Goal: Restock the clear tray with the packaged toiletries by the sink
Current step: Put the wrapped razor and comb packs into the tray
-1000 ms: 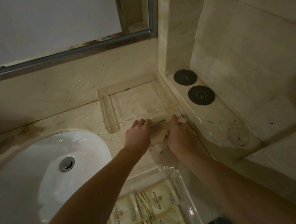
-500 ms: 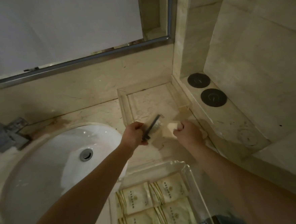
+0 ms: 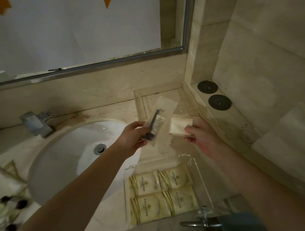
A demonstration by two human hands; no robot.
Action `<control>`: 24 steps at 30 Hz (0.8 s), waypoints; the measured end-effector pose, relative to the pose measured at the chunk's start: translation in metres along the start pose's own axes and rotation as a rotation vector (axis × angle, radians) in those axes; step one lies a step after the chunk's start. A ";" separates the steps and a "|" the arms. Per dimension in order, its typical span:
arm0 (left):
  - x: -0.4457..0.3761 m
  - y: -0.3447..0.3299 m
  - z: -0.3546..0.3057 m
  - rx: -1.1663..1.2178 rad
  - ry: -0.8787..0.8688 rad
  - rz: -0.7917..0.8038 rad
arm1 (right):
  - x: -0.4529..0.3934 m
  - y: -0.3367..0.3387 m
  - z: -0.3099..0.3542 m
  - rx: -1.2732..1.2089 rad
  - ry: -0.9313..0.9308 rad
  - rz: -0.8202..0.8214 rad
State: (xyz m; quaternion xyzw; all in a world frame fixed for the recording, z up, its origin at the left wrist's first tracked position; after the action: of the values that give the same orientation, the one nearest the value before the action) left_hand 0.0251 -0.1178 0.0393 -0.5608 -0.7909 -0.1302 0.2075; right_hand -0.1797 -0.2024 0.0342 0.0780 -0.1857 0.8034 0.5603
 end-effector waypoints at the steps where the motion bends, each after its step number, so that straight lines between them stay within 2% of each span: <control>1: 0.004 0.002 -0.002 -0.007 -0.012 -0.026 | 0.006 -0.001 0.005 -0.015 -0.007 0.022; 4: 0.015 0.008 -0.011 -0.135 -0.079 -0.091 | 0.023 -0.008 0.019 0.008 -0.058 0.108; 7: 0.024 0.009 -0.020 -0.252 -0.112 -0.106 | 0.038 -0.017 0.035 0.223 -0.007 0.219; 11: 0.036 0.003 -0.021 -0.328 -0.027 -0.025 | 0.051 -0.035 0.054 0.413 0.195 0.313; 15: 0.046 -0.009 -0.019 -0.227 0.097 0.095 | 0.056 -0.051 0.060 0.660 0.455 0.300; 18: 0.050 -0.016 -0.022 -0.309 0.002 0.206 | 0.063 -0.060 0.059 0.754 0.594 0.322; 21: 0.054 -0.017 -0.025 -0.226 -0.073 0.224 | 0.065 -0.058 0.061 0.731 0.690 0.217; 24: 0.057 -0.015 -0.026 -0.175 -0.111 0.198 | 0.066 -0.042 0.068 0.484 0.561 -0.013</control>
State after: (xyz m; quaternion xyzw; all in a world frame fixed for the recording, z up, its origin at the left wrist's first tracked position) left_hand -0.0006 -0.0869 0.0894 -0.6585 -0.7275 -0.1463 0.1254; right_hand -0.1704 -0.1585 0.1273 -0.0138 0.1710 0.8105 0.5601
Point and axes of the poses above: each hand's wrist, its own x-axis away from the middle knuckle, its own y-axis out of the back of the hand, z = x × y, the point moved 5 cm from there along -x, towards the middle knuckle, and after that the axes turned 7 degrees about -x, right-handed, at the moved point
